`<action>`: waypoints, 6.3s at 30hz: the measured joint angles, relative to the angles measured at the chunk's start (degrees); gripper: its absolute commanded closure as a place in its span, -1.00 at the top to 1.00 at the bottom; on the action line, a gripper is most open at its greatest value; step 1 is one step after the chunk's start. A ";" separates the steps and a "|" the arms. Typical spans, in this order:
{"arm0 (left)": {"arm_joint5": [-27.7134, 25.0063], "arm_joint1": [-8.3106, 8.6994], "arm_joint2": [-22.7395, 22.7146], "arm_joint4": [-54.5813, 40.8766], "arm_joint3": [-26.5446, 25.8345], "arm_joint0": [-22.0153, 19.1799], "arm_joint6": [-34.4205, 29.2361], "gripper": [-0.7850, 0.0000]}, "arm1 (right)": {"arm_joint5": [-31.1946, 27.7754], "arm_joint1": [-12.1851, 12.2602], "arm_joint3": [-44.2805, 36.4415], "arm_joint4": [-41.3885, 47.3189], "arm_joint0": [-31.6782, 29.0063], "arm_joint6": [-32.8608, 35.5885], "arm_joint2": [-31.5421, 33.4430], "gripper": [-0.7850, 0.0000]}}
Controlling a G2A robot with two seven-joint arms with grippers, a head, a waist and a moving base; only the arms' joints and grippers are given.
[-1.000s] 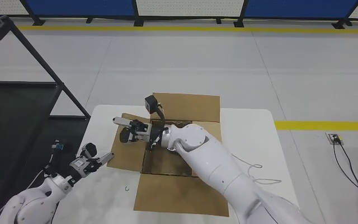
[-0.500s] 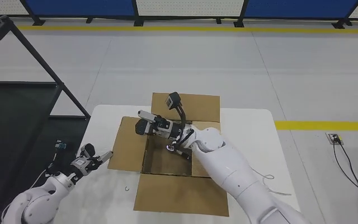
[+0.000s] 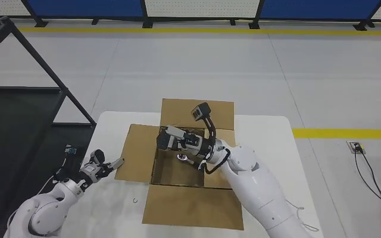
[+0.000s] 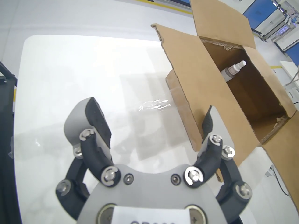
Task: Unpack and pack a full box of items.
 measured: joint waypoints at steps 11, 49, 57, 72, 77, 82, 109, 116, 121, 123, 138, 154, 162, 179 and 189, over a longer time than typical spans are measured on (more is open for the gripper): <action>2.29 -0.06 -1.33 -0.27 -5.76 -1.27 2.80 1.00 | 5.94 2.61 -12.37 -7.36 -7.91 -1.64 5.30 1.00; 6.87 -0.02 15.06 -35.96 -3.89 -24.19 -36.09 1.00 | 2.46 8.47 -26.33 -4.49 -28.57 0.46 21.25 1.00; 5.18 0.78 13.37 -33.65 -1.84 -23.08 -37.49 1.00 | 3.33 8.77 -24.81 -4.50 -25.88 0.74 19.35 1.00; 2.05 1.93 10.64 -33.57 8.80 -20.17 -36.76 1.00 | 5.02 9.14 -24.35 -5.44 -23.13 -0.95 16.00 1.00; 0.57 2.02 11.23 -35.52 9.98 -20.60 -37.73 1.00 | 5.03 9.31 -24.40 -5.52 -22.89 -1.48 15.34 1.00; -0.22 2.22 11.23 -36.31 9.83 -20.83 -38.19 1.00 | 4.93 9.48 -24.62 -5.63 -22.97 -1.88 14.86 1.00; 13.31 -0.60 27.38 -33.22 -4.33 -32.75 -33.88 1.00 | 1.34 11.71 -29.45 -5.00 -32.04 -1.38 18.80 1.00; 14.82 -2.93 34.26 -39.41 -2.93 -35.26 -29.18 1.00 | 4.28 13.04 -35.19 -6.71 -38.53 -2.98 24.44 1.00; 16.32 -4.59 38.10 -46.28 -0.47 -36.24 -26.69 1.00 | 9.83 13.30 -37.45 -7.07 -40.36 -6.59 25.92 1.00; 16.45 -4.63 38.22 -46.57 -0.33 -36.28 -26.75 1.00 | 8.97 13.30 -37.37 -7.06 -40.30 -6.37 25.87 1.00; 19.34 -6.47 41.35 -51.79 7.24 -36.75 -25.88 1.00 | 5.14 14.23 -38.20 -5.01 -42.43 -0.17 27.94 1.00; 17.85 -11.76 50.22 -53.92 18.38 -42.27 -25.16 1.00 | -0.69 15.81 -39.93 -4.14 -47.35 5.08 30.91 1.00; 14.86 -14.77 53.01 -55.10 22.84 -44.87 -23.25 1.00 | -1.56 16.34 -41.24 -5.60 -48.09 5.08 30.20 1.00; 14.04 -14.98 48.20 -51.53 9.96 -43.77 -20.53 1.00 | -7.66 17.22 -47.25 -5.92 -52.55 1.61 30.34 1.00; 15.21 -17.81 51.58 -51.72 10.24 -46.46 -17.49 1.00 | -11.22 17.28 -54.41 -11.38 -56.98 -7.38 31.39 1.00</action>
